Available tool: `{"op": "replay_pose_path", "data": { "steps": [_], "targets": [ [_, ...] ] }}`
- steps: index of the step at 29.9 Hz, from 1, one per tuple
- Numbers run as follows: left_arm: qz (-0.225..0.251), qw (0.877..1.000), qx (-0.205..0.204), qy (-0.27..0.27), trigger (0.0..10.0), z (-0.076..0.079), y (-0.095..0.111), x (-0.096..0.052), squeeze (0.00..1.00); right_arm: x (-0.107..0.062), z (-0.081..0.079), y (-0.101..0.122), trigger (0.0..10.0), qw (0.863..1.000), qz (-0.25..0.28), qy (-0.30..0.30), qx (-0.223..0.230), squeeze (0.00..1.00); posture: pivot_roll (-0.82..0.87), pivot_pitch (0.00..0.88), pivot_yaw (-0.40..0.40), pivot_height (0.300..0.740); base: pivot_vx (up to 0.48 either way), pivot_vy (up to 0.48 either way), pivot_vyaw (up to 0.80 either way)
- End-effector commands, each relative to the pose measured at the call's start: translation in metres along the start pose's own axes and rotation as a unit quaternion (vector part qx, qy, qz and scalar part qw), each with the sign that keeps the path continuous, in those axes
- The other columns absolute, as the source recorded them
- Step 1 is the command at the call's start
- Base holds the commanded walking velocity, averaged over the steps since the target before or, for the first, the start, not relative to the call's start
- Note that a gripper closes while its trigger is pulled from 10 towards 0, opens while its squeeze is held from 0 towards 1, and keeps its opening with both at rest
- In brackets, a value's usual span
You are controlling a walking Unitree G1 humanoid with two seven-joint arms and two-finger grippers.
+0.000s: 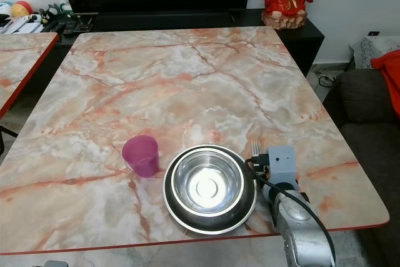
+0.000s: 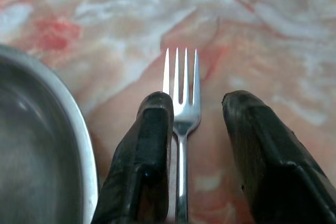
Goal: Setting the table
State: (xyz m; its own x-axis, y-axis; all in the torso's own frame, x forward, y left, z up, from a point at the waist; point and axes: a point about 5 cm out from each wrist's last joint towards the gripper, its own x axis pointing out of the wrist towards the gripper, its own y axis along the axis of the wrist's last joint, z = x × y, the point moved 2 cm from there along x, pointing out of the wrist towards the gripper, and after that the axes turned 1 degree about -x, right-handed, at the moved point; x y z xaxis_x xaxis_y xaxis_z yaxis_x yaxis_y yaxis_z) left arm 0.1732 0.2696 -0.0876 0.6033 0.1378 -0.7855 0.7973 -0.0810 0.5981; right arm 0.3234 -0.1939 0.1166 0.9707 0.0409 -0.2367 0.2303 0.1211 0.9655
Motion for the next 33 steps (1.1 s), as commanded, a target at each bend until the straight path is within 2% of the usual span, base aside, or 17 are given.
{"op": "replay_pose_path", "data": {
  "steps": [1,10,12,15,19,24,33],
  "targets": [
    [-0.016,1.0,-0.007,0.004,10.0,0.0,-0.01,-0.002,0.0,-0.002,0.004,0.015,10.0,0.999,0.031,-0.005,0.003,0.0,-0.05,0.128,0.019,0.74,0.0,0.0,0.0],
    [-0.016,1.0,-0.008,0.003,10.0,0.001,-0.01,-0.002,0.0,-0.002,0.004,0.031,10.0,0.998,0.07,-0.006,0.004,0.0,-0.05,0.123,0.018,0.74,0.0,0.0,0.0],
    [-0.016,1.0,-0.007,0.004,10.0,0.001,-0.01,-0.002,0.0,-0.004,0.005,0.047,10.0,0.993,0.119,-0.014,-0.002,0.0,-0.05,0.123,0.019,0.74,0.0,0.0,0.0],
    [-0.016,1.0,-0.007,0.004,10.0,0.001,-0.01,-0.002,0.0,-0.005,0.006,0.052,10.0,0.99,0.137,-0.02,0.002,0.0,-0.05,0.122,0.021,0.74,0.0,0.0,0.0],
    [-0.015,1.0,-0.009,0.007,10.0,0.0,-0.009,-0.002,0.0,-0.01,0.021,0.069,10.0,0.98,0.19,-0.055,0.018,0.0,-0.04,0.106,0.013,0.74,0.0,0.0,0.0],
    [-0.012,1.0,-0.013,0.007,10.0,0.002,-0.005,0.0,0.0,-0.011,0.021,0.075,10.0,0.976,0.211,-0.051,0.019,0.0,-0.05,0.09,0.006,0.74,0.0,0.0,0.0],
    [-0.008,1.0,-0.015,0.004,10.0,0.005,0.0,0.002,0.0,-0.012,0.023,0.073,10.0,0.975,0.216,-0.059,0.011,0.0,-0.06,0.065,0.002,0.74,0.0,0.0,0.0]
  ]
}}
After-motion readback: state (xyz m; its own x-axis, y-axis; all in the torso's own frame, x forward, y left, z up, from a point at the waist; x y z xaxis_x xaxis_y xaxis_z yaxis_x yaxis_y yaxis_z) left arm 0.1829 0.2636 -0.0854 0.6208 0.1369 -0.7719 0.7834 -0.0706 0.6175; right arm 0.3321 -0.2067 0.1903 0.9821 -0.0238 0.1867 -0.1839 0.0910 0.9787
